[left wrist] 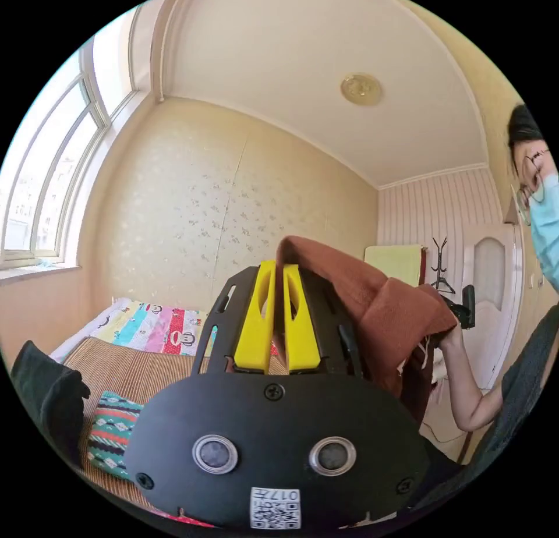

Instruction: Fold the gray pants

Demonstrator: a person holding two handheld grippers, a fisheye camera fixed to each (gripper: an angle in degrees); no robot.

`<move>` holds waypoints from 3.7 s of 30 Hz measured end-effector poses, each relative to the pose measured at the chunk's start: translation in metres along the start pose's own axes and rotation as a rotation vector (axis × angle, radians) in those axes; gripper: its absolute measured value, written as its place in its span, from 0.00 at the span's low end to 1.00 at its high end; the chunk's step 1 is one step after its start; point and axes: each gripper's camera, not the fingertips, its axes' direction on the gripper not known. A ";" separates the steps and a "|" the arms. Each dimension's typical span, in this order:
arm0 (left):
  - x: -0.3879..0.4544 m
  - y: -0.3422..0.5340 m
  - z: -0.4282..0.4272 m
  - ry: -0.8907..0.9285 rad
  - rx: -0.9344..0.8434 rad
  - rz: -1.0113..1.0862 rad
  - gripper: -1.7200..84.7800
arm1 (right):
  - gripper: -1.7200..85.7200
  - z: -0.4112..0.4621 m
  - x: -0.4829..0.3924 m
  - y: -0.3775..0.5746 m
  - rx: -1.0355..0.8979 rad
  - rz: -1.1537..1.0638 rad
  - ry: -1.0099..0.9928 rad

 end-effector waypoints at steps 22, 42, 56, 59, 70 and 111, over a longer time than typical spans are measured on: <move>-0.053 0.425 0.083 0.183 -1.042 -0.497 0.20 | 0.18 0.150 0.052 0.311 -1.049 0.284 -0.057; -0.210 0.381 0.030 0.140 -0.952 -0.582 0.20 | 0.04 -0.079 0.255 0.122 -0.611 0.512 0.235; -0.232 0.392 0.045 1.137 -0.424 -0.839 0.05 | 0.03 -0.031 0.242 0.096 -0.743 0.455 -0.251; -0.267 0.382 0.016 1.097 -0.391 -0.823 0.04 | 0.03 -0.025 0.240 0.087 -0.768 0.419 -0.310; -0.270 0.442 0.012 0.098 -1.240 -0.661 0.06 | 0.08 0.059 0.183 0.122 -1.083 0.366 -0.483; -0.199 0.457 0.011 0.532 -1.054 -0.713 0.11 | 0.06 -0.166 0.258 0.075 -0.690 0.256 -0.287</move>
